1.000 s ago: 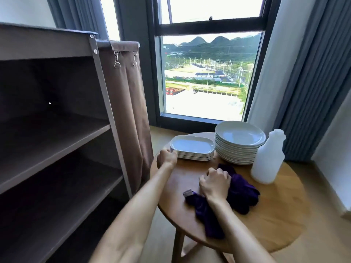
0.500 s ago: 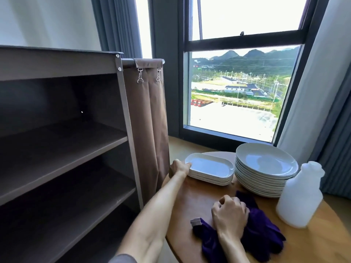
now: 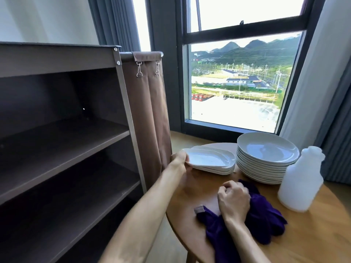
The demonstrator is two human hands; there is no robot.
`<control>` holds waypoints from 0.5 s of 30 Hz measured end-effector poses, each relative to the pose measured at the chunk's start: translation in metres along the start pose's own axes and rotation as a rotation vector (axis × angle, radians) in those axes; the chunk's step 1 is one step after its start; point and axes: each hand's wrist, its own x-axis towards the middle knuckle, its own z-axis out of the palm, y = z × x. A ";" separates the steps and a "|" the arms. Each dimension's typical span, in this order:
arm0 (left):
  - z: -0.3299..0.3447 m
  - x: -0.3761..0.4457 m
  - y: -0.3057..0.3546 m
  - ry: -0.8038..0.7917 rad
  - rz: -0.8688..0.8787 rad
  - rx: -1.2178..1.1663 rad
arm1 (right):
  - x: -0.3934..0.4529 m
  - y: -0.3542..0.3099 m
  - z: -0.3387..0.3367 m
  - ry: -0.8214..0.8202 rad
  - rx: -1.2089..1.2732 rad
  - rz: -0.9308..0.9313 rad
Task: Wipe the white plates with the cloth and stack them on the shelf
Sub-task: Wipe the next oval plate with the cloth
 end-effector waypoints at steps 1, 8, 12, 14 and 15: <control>-0.006 -0.005 0.000 -0.022 -0.056 -0.072 | 0.001 -0.002 -0.007 0.028 0.073 0.003; -0.050 -0.034 -0.018 -0.110 -0.102 -0.219 | 0.009 -0.013 -0.057 -0.200 -0.561 0.196; -0.070 -0.065 -0.028 -0.166 0.000 -0.341 | 0.004 -0.008 -0.076 -0.391 -0.582 0.409; -0.080 -0.082 -0.035 -0.173 0.015 -0.364 | -0.003 -0.002 -0.082 -0.292 -0.442 0.406; -0.084 -0.090 -0.038 -0.177 0.018 -0.374 | -0.006 -0.003 -0.085 -0.230 -0.352 0.411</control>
